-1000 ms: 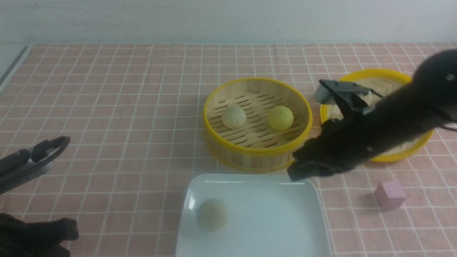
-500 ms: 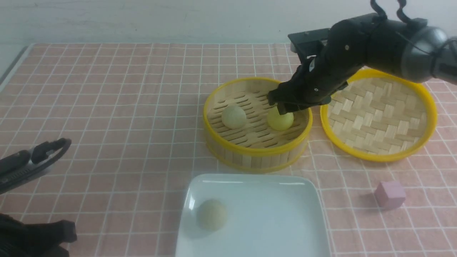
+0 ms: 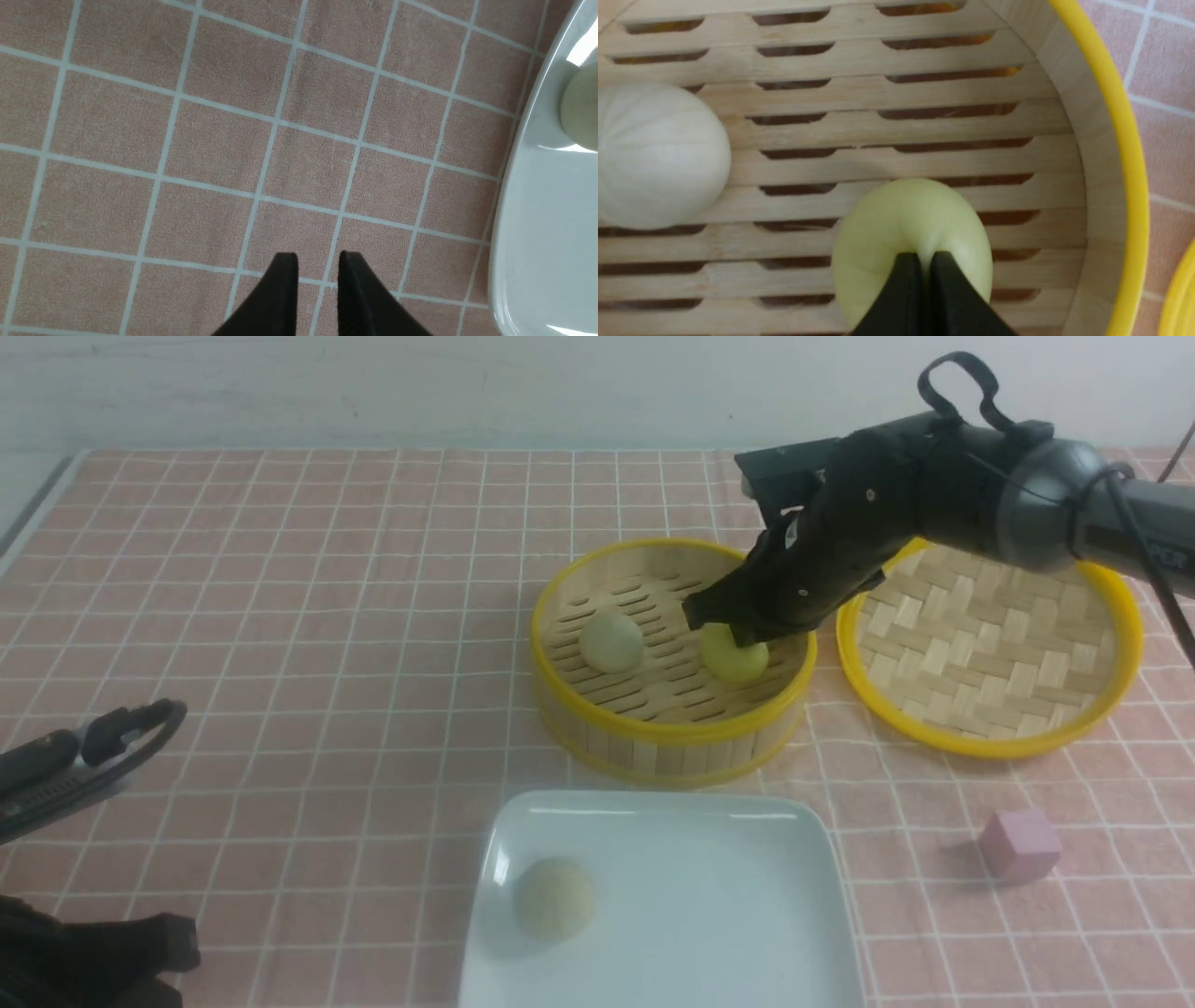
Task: Put the steamed buns into the plate on the pink tablecloth.
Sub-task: 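Reach toward a bun in the bamboo steamer with the right gripper, then move the steamed bun from the bamboo steamer onto the white plate with the right gripper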
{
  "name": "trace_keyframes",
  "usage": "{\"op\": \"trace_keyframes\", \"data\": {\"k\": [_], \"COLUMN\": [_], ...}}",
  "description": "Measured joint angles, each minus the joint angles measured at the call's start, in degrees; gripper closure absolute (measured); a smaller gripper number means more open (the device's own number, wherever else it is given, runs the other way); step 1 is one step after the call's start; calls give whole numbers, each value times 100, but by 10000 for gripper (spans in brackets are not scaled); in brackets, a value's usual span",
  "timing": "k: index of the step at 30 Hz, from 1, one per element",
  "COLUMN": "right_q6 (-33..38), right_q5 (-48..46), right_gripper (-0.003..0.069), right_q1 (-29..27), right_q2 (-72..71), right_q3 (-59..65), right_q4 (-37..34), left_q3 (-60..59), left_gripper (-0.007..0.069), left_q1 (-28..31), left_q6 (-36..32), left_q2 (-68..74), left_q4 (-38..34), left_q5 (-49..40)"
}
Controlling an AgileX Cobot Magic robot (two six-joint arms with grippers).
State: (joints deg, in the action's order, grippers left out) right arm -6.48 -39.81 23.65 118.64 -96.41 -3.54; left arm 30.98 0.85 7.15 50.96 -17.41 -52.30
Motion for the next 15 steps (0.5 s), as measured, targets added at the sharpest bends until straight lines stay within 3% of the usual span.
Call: {"op": "trace_keyframes", "data": {"k": [10, 15], "right_q6": [289, 296], "right_q5": [-1811, -1631], "right_gripper": [651, 651], "right_q1": [274, 747], "right_q2": [-2045, -2453], "right_q3": [419, 1665], "right_q4": [-211, -461], "left_q3": [0, 0], "left_gripper": [454, 447], "left_q1": [0, 0], "left_q6": [0, 0], "left_q2": [0, 0], "left_q4": [11, 11], "left_q5": [7, 53]}}
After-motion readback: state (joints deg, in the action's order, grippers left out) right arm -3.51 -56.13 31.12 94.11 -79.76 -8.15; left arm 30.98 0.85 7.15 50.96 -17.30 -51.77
